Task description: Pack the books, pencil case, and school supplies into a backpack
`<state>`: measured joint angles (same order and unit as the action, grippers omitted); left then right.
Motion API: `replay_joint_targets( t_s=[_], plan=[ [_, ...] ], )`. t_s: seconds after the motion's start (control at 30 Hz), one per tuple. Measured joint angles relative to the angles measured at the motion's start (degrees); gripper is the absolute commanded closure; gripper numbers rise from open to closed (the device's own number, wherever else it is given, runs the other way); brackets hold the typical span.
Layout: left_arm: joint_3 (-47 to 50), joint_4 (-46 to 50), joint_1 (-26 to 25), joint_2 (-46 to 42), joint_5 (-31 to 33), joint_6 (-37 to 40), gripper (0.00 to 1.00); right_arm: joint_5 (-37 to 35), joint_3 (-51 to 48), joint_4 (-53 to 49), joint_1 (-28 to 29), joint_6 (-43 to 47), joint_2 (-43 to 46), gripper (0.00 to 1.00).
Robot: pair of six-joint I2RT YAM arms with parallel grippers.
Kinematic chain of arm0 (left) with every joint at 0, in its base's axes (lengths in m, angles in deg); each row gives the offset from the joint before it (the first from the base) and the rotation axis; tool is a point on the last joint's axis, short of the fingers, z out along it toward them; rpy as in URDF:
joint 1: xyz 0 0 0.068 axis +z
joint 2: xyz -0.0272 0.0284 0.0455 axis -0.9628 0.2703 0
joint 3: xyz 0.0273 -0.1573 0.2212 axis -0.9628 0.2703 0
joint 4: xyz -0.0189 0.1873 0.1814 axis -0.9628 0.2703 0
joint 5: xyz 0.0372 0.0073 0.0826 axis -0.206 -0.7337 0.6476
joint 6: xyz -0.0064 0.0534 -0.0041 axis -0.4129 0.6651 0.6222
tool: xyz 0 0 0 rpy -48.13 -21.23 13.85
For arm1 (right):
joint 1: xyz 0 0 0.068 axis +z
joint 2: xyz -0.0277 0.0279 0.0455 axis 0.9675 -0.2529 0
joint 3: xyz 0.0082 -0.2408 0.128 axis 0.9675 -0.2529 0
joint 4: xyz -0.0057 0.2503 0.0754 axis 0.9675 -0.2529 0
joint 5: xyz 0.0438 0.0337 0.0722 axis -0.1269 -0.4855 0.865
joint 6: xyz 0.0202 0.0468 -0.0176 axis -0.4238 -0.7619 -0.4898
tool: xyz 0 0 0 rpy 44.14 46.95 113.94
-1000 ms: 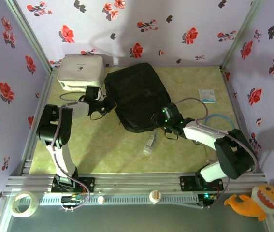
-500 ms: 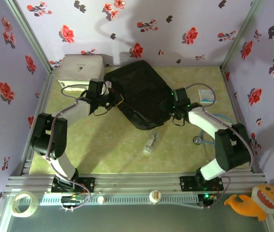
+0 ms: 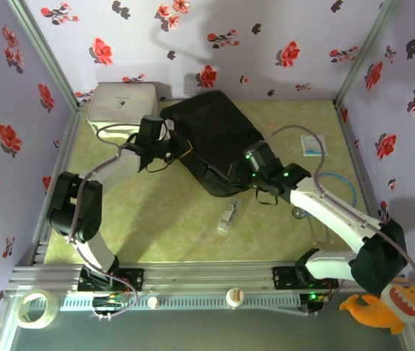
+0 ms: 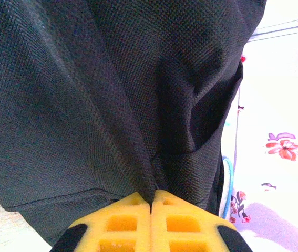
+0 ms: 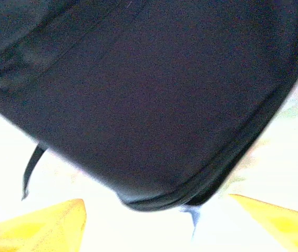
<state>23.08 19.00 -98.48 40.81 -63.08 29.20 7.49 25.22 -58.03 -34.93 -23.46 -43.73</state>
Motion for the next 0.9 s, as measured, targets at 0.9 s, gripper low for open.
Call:
replay_joint_targets(
  t_s=[0.9],
  plan=[
    [0.00, 0.42, -0.70, 0.00, 0.37, 0.04, 1.00, -3.63, 8.13, 16.70, 7.87, -22.80, -21.94, 0.62]
  ],
)
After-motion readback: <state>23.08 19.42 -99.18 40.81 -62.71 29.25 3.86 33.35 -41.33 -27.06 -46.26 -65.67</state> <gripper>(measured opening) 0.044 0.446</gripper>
